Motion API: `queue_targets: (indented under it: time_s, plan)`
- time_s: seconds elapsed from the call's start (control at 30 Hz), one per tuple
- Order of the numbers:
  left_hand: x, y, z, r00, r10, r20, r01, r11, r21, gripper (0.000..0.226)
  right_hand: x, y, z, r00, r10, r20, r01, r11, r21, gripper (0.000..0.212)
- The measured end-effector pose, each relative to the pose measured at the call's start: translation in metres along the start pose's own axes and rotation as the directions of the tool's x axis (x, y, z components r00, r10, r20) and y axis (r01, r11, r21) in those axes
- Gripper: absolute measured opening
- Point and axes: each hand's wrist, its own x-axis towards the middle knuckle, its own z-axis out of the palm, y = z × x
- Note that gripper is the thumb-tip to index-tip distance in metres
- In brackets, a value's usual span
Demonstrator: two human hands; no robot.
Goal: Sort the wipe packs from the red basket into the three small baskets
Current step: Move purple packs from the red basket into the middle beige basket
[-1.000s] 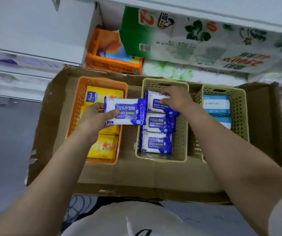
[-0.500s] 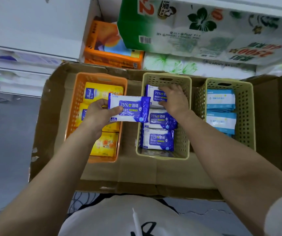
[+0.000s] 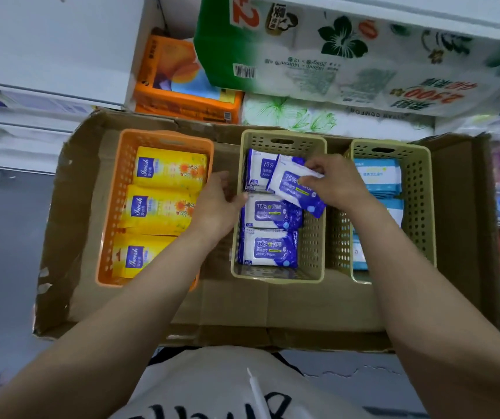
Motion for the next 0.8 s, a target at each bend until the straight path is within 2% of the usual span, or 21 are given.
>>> queue_targets:
  time_s: [0.1, 0.17, 0.27, 0.37, 0.47, 0.8]
  plan:
    - [-0.003, -0.010, 0.014, 0.998, 0.008, 0.064, -0.012, 0.998, 0.061, 0.055, 0.003, 0.001, 0.011, 0.992, -0.028, 0.126, 0.043, 0.992, -0.119, 0.031]
    - [-0.002, -0.014, 0.019, 0.999, 0.002, 0.032, -0.005, 0.997, 0.076, 0.051, 0.004, -0.006, 0.025, 0.979, -0.076, 0.191, 0.101, 0.987, -0.124, 0.033]
    - [0.002, -0.018, 0.021, 0.999, -0.052, -0.002, 0.052, 0.999, -0.006, 0.048, 0.005, -0.010, 0.053, 0.960, -0.120, 0.255, 0.166, 0.971, -0.171, 0.036]
    - [0.004, -0.021, 0.018, 0.995, -0.100, 0.022, 0.102, 0.991, -0.092, 0.046, 0.000, 0.000, 0.078, 0.975, -0.151, 0.160, 0.196, 0.927, -0.319, 0.048]
    - [0.003, -0.025, 0.017, 0.993, -0.111, 0.039, 0.115, 0.983, -0.145, 0.045, -0.003, 0.010, 0.091, 0.986, -0.154, 0.056, 0.164, 0.936, -0.311, 0.050]
    - [0.002, -0.024, 0.018, 0.990, -0.135, 0.040, 0.139, 0.980, -0.141, 0.047, -0.003, 0.015, 0.098, 0.981, -0.192, 0.026, 0.191, 0.933, -0.305, 0.051]
